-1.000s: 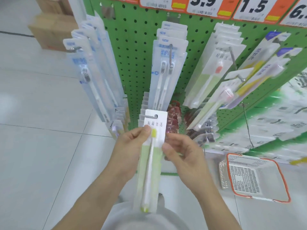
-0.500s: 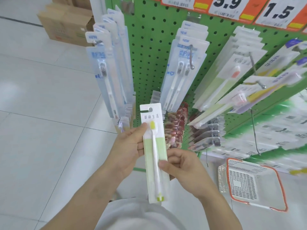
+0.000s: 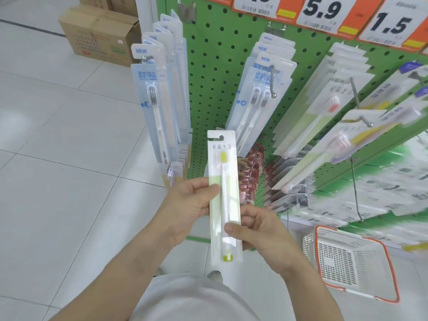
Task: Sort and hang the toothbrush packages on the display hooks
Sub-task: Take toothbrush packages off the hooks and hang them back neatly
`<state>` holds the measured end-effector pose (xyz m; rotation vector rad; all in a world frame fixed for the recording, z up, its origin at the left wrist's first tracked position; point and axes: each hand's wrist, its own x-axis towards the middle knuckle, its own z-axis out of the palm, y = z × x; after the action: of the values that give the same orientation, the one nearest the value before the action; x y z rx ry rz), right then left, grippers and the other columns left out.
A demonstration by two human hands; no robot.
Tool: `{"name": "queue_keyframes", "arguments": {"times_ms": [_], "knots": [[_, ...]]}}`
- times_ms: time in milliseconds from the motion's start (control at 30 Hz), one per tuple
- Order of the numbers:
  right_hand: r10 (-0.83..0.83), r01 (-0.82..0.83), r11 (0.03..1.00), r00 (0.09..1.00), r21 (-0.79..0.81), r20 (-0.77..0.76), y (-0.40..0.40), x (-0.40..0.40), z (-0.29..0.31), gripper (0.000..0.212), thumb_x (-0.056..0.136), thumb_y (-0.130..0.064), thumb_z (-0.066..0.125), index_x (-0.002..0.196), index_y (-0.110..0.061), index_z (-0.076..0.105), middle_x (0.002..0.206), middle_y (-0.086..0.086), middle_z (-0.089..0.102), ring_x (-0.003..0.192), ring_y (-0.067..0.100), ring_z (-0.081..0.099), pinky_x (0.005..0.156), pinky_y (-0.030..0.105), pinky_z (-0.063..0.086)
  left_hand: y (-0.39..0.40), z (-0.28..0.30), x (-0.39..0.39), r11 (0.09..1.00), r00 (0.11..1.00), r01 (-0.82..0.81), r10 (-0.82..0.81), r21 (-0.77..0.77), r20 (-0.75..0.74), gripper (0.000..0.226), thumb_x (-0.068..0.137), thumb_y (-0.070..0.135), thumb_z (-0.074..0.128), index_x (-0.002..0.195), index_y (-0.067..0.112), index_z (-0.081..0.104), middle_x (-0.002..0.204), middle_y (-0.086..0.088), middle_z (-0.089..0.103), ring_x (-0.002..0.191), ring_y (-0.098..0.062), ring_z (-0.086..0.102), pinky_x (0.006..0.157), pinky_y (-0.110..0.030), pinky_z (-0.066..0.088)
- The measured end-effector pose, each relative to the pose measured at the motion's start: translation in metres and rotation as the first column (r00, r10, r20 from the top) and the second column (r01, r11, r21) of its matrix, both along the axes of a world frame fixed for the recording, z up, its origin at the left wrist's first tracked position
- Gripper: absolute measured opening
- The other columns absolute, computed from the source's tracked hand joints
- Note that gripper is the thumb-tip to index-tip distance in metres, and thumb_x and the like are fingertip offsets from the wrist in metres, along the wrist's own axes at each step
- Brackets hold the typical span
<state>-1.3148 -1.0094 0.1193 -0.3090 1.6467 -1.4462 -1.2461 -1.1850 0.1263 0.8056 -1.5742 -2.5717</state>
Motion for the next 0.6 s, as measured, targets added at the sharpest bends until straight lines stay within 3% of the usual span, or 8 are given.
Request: {"name": "queue_keyframes", "arguments": {"times_ms": [133,267,600], "knots": [[0.087,-0.081,0.994,0.993,-0.071,0.076,0.006,-0.004,0.013,0.016,0.086,-0.02,0.079,0.102,-0.019,0.077,0.091,0.017,0.077,0.076,0.024,0.073,0.062,0.029,0.057,-0.002,-0.003,0.0,0.991,0.993,-0.12,0.12,0.064,0.005,0.02,0.099,0.003,0.056,0.111,-0.001,0.071,0.102,-0.015,0.077,0.087,-0.024,0.077,0.071,-0.028,0.061],[0.147,-0.146,0.989,0.988,-0.007,0.042,0.013,-0.006,0.017,0.021,0.078,-0.016,0.08,0.098,-0.023,0.079,0.096,0.021,0.077,0.082,0.038,0.076,0.065,0.035,0.062,-0.005,-0.006,-0.001,0.978,0.982,-0.186,0.187,0.09,0.006,0.021,0.098,0.003,0.057,0.114,-0.003,0.07,0.106,-0.016,0.076,0.091,-0.025,0.076,0.075,-0.029,0.062],[0.089,-0.09,0.996,0.992,0.011,0.086,0.015,0.003,-0.001,0.029,0.068,-0.02,0.082,0.096,-0.013,0.079,0.089,0.022,0.076,0.074,0.037,0.075,0.062,0.034,0.061,0.003,-0.011,0.004,0.975,0.976,-0.215,0.213,0.048,0.054,0.022,0.096,0.002,0.06,0.115,-0.003,0.07,0.108,-0.017,0.076,0.101,-0.034,0.073,0.083,-0.034,0.062]]}}
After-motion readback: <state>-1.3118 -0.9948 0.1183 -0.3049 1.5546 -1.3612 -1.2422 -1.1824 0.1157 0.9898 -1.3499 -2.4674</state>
